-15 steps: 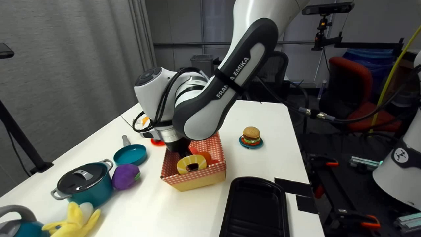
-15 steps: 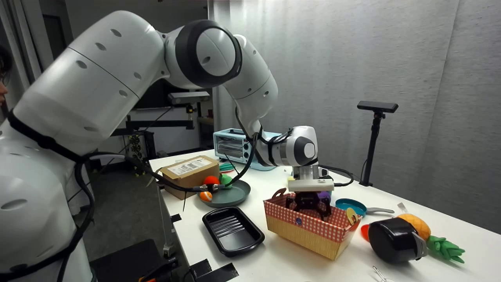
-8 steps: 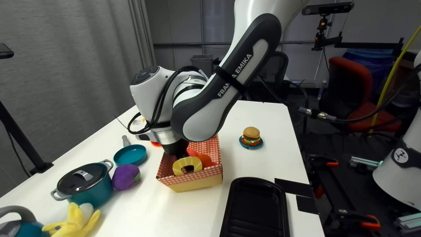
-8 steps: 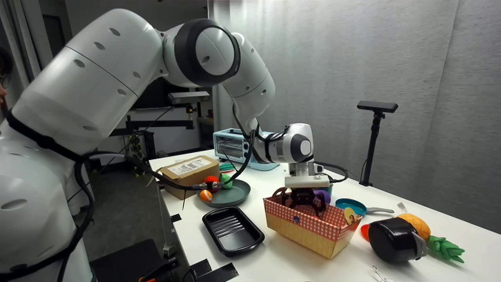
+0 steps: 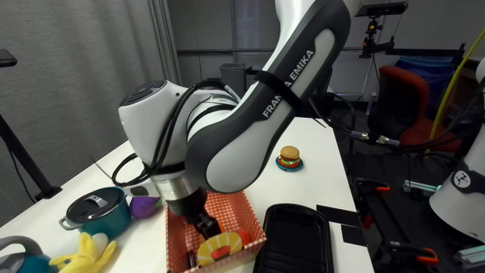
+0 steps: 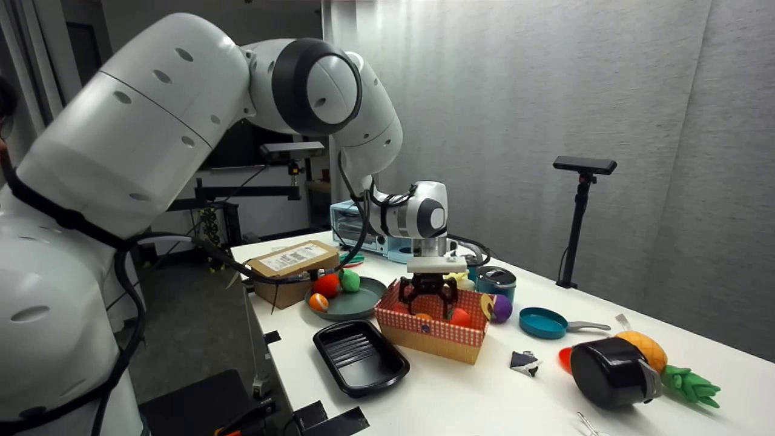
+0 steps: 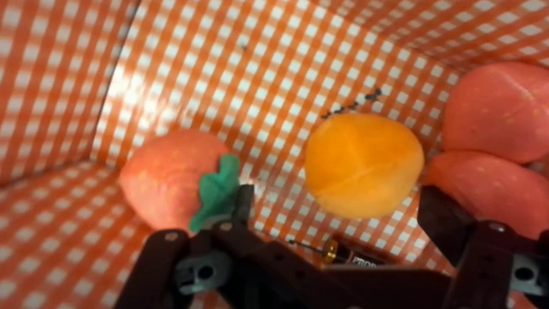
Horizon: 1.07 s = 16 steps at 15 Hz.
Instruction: Pick up the orange plush toy from the basket and place it in the black tray
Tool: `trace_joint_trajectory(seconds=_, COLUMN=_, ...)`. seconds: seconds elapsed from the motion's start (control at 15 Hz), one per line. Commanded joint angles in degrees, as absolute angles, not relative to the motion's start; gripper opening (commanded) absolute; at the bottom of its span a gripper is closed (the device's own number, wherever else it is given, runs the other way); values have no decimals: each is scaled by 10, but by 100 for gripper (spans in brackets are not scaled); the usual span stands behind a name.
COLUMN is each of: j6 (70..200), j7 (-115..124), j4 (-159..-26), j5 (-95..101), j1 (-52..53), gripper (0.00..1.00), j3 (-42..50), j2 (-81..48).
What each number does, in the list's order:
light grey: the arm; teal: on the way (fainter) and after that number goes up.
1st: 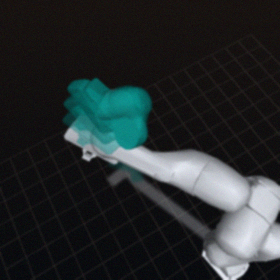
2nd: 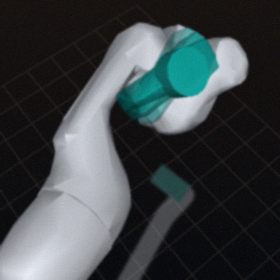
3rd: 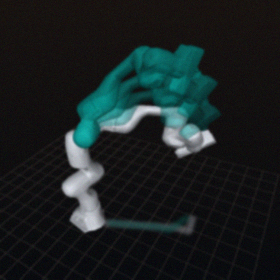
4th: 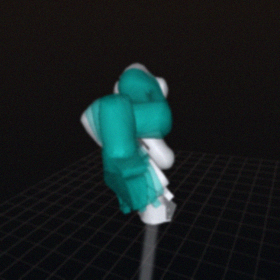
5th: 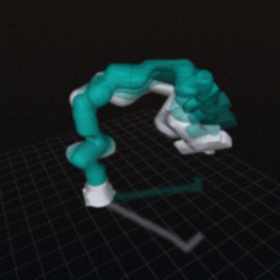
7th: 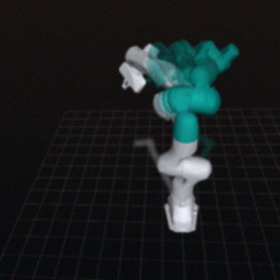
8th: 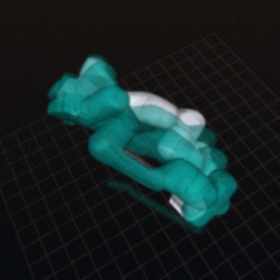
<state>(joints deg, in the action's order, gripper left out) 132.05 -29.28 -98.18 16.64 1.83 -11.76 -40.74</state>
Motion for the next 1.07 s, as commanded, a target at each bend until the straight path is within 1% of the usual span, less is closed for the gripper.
trace_joint_trajectory(seconds=0.0, j6=1333, j7=-317, j4=-988, j5=138, j1=26, gripper=97, j3=-133, j2=-405)
trace_joint_trajectory(seconds=1.0, j6=1333, j7=-282, j4=-1002, j5=155, j1=54, gripper=97, j3=-113, j2=-395)
